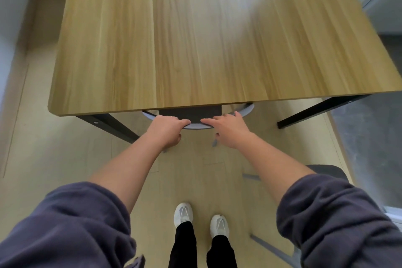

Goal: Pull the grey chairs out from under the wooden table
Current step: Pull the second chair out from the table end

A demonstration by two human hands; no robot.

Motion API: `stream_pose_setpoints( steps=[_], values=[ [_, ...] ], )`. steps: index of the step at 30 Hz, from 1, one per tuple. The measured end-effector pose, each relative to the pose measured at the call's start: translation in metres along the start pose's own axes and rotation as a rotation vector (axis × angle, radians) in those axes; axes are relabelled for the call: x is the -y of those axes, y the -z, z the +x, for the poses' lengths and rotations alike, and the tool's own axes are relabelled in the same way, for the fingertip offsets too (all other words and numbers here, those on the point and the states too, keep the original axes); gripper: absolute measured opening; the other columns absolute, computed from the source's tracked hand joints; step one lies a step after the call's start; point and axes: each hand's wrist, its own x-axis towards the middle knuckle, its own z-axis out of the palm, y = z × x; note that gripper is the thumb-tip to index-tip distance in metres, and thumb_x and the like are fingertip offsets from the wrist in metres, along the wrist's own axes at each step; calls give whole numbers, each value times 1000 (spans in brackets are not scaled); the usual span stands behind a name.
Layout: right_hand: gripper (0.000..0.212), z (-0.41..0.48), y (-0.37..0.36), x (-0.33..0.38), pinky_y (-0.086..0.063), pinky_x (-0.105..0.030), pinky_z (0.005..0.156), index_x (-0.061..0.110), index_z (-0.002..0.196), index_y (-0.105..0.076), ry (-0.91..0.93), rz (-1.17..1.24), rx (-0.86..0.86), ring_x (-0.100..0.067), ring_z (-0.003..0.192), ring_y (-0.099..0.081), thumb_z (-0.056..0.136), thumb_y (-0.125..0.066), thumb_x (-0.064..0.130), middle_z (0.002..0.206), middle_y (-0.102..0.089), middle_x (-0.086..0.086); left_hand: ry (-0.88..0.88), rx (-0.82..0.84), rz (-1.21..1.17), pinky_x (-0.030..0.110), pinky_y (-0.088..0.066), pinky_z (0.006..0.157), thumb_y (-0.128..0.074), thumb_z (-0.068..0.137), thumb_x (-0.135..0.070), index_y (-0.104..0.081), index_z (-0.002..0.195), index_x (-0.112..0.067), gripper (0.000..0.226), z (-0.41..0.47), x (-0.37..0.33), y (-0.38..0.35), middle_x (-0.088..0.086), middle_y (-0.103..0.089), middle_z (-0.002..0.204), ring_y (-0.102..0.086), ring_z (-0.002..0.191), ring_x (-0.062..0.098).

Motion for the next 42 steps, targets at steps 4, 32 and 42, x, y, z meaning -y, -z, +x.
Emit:
stream_pose_setpoints(
  steps=[4, 32, 42],
  values=[
    [67, 1, 6, 4, -27, -60, 107, 49, 149, -18, -8, 6, 73, -30, 124, -53, 97, -45, 16, 138, -55, -1, 41, 119, -39, 43, -43, 94, -49, 95, -23, -28, 149, -37, 60, 4, -7, 5, 2, -62, 121, -59, 109, 23],
    [75, -141, -91, 36, -18, -72, 108, 45, 151, -12, 80, -43, 360, -42, 139, -31, 95, -40, 4, 143, -43, -11, 100, 390, 3, 70, -17, 108, -39, 96, -14, -11, 153, -38, 68, -129, -122, -83, 15, -35, 147, -30, 137, 39],
    [73, -174, -100, 55, -23, -71, 105, 42, 148, -23, 80, -23, 390, -39, 131, -43, 92, -41, 0, 138, -50, -11, 92, 394, -5, 70, -21, 105, -39, 95, -10, -24, 148, -35, 61, -161, -135, -94, 12, -46, 137, -39, 130, 37]
  ],
)
